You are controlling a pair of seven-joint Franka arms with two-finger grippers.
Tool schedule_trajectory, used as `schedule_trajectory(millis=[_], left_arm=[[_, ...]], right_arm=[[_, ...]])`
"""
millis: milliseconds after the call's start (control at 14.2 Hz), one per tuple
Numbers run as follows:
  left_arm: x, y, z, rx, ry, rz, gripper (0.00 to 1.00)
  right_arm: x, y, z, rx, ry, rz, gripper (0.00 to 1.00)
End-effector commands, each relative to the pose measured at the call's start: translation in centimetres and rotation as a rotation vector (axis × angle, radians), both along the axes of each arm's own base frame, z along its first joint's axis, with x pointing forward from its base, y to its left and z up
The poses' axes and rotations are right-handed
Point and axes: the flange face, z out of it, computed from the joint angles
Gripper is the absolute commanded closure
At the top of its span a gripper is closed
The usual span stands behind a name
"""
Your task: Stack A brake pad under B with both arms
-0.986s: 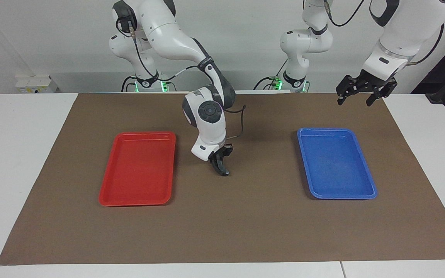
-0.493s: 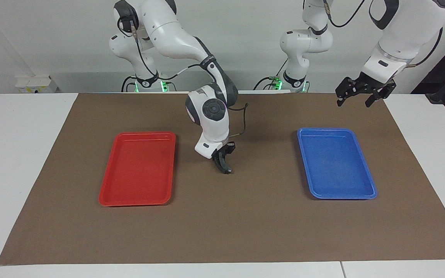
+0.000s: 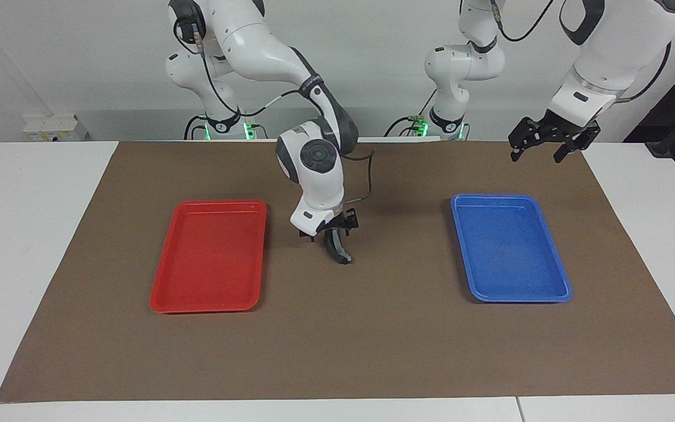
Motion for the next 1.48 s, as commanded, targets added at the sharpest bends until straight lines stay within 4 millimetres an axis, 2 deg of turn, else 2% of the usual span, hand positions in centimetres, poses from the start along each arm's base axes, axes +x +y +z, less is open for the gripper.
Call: schedule_trajectory(millis=[0,141,493,704,845,1197,1408], left_arm=[[-0.2,-0.3,-0.2,-0.012,-0.003,0.016,0.0],[-0.2,-0.4,-0.2,-0.012,-0.003,0.015,0.0],[-0.1,-0.5,-0.3,-0.013,-0.003,0.012,0.0],[-0.1,-0.6,-0.3,-0.013,-0.003,0.009,0.0],[-0.2,-0.5,-0.3,-0.012,0.001,0.004,0.0],[-0.2,-0.7,-0.2,-0.013,-0.002,0.0,0.0],[-0.2,-0.6,-0.3,-0.013,0.0,0.001,0.0]], right_arm=[[1.5,-6.2,4.7,0.015,-0.01,-0.091,0.0],[2.0,-9.6,6.9,0.013,0.002,-0.135,0.0],[2.1,-19.9,11.6,-0.05,0.062,-0.236,0.0],[1.1,-26.4,15.7,-0.065,0.077,-0.274,0.0],[-0.3,-30.2,18.2,-0.058,0.087,-0.256,0.0],[-2.7,-35.7,21.0,-0.112,0.091,-0.255,0.0],[-3.0,-37.2,21.3,-0.129,0.079,-0.156,0.0]])
